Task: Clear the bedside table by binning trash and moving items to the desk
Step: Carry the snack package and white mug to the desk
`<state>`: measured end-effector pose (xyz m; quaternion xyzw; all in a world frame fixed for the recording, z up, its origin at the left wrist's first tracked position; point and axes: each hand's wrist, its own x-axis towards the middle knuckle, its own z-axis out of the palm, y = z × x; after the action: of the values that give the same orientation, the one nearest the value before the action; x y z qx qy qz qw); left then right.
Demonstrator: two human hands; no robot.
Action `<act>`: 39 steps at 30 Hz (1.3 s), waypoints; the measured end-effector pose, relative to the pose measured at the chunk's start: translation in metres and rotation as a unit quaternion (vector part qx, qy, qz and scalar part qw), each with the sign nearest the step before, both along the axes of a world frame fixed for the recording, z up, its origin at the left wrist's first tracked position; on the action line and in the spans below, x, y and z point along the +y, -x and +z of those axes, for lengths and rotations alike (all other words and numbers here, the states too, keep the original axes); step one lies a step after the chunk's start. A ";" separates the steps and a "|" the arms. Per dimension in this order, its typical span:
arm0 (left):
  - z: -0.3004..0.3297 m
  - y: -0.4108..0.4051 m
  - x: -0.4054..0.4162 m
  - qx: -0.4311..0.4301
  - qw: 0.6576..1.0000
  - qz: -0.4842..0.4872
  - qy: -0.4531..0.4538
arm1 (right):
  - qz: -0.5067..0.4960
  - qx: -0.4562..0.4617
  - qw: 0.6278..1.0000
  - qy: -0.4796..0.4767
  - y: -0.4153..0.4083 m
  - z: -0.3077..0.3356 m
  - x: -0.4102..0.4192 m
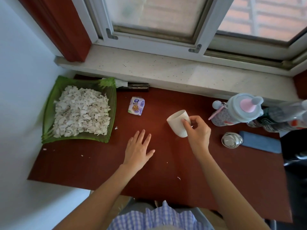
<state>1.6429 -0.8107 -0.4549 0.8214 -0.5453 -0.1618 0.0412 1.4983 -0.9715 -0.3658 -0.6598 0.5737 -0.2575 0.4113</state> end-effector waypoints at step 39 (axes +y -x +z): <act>-0.008 0.003 0.009 0.008 0.999 -0.021 -0.036 | -0.141 0.002 0.990 -0.032 0.027 -0.051 0.015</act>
<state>1.6401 -0.8015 -0.4634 0.8097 -0.5554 -0.1889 0.0124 1.4712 -0.9561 -0.4168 -0.5600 0.6696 -0.2929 0.3902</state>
